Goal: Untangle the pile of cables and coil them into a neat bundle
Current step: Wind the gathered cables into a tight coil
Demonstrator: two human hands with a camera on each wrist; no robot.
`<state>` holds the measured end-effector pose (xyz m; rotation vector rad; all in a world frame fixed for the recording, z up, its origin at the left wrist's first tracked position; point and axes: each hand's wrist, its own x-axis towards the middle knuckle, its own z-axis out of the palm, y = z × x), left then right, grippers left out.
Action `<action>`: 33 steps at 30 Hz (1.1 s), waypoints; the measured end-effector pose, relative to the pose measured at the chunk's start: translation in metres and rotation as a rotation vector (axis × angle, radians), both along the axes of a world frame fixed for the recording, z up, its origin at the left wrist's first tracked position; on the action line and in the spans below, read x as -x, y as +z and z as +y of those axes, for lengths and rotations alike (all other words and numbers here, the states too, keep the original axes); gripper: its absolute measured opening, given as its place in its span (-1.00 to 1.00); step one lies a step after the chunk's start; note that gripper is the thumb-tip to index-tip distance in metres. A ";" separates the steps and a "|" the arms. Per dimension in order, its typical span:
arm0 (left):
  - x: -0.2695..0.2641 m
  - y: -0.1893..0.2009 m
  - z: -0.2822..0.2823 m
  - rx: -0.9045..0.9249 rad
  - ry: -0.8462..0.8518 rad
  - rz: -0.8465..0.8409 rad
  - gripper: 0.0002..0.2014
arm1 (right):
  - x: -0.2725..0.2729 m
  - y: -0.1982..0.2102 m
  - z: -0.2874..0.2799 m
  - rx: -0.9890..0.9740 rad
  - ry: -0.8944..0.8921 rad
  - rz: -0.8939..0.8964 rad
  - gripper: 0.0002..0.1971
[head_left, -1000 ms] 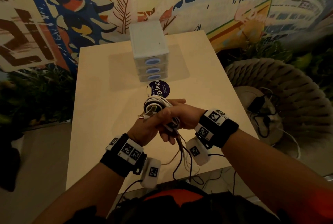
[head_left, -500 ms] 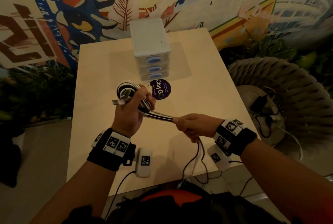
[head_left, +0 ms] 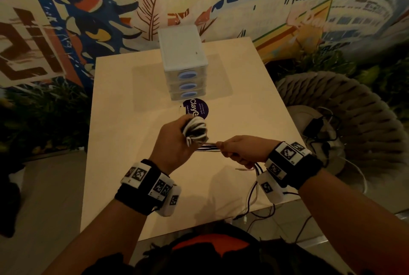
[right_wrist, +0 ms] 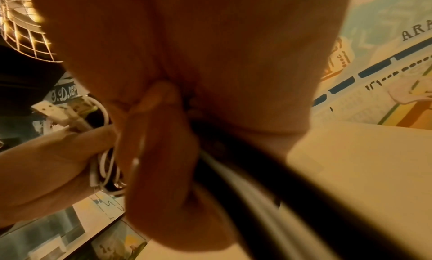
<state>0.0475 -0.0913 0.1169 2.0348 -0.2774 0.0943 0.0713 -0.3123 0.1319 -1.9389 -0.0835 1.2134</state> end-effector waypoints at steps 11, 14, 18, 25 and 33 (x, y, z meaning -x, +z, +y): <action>0.017 0.003 -0.013 -0.729 -0.078 -0.194 -0.76 | -0.002 0.008 0.010 0.058 -0.054 0.023 -0.63; 0.020 -0.002 -0.016 -0.874 -0.103 -0.158 -0.69 | -0.001 0.006 0.012 0.068 -0.092 0.074 -0.66; 0.015 -0.008 -0.017 -0.918 -0.175 -0.024 -0.69 | 0.000 0.002 0.016 0.083 -0.092 0.127 -0.67; 0.017 -0.015 -0.020 -0.966 -0.217 0.137 -0.70 | -0.002 0.000 0.028 0.177 0.070 -0.056 -0.20; 0.019 -0.003 -0.024 -1.121 -0.230 0.144 -0.68 | -0.007 0.009 0.035 0.247 0.415 -0.237 -0.48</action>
